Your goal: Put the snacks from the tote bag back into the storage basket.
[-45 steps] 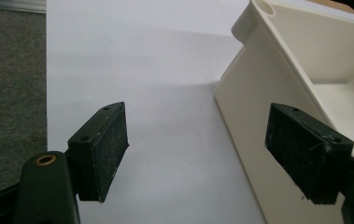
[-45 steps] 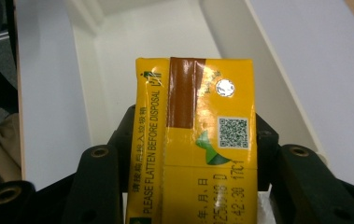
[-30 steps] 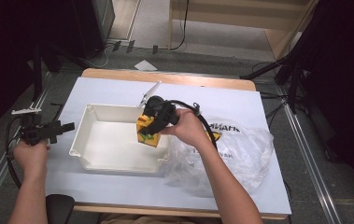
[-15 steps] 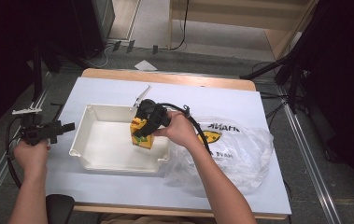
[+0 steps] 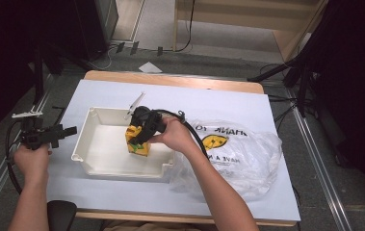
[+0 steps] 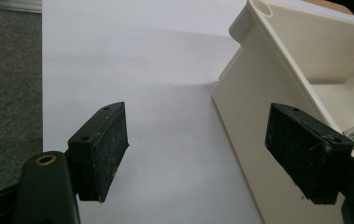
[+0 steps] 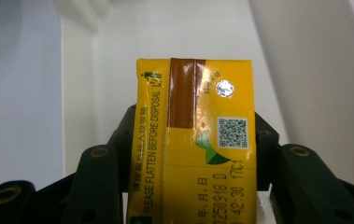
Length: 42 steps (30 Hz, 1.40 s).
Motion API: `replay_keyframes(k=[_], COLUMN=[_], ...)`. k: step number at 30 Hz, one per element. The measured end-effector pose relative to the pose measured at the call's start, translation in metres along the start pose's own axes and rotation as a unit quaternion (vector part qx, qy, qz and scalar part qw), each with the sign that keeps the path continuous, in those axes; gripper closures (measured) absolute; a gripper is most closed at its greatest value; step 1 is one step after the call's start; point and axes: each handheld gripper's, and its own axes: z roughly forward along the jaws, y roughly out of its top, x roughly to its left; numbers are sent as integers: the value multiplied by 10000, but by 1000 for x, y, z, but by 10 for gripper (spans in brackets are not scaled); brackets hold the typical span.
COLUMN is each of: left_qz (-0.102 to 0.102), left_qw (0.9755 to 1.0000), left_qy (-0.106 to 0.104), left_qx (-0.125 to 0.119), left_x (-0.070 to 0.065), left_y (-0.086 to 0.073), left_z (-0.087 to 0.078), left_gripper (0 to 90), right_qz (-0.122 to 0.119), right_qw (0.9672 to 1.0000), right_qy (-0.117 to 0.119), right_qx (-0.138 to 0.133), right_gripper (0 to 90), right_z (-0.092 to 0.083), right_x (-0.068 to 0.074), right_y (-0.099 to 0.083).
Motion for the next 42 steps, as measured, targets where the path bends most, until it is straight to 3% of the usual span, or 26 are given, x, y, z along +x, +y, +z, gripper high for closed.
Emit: replay_keyframes(k=[11,28,42], left_qz=[4,8,18], left_qw=[10000,10000,10000], left_qy=[-14,-23,-25], left_qx=[-9,5,7], left_x=[0,-1,-1], left_y=[0,0,0], left_z=[0,0,1], left_gripper=[224,224,223], right_qz=[-97,-255,-326], right_qw=[9998,9993,9992], right_qy=[102,237,168], right_qx=[104,140,133], right_gripper=[533,525,518], right_z=[17,16,18], right_x=[-1,-1,3], right_y=[10,6,5])
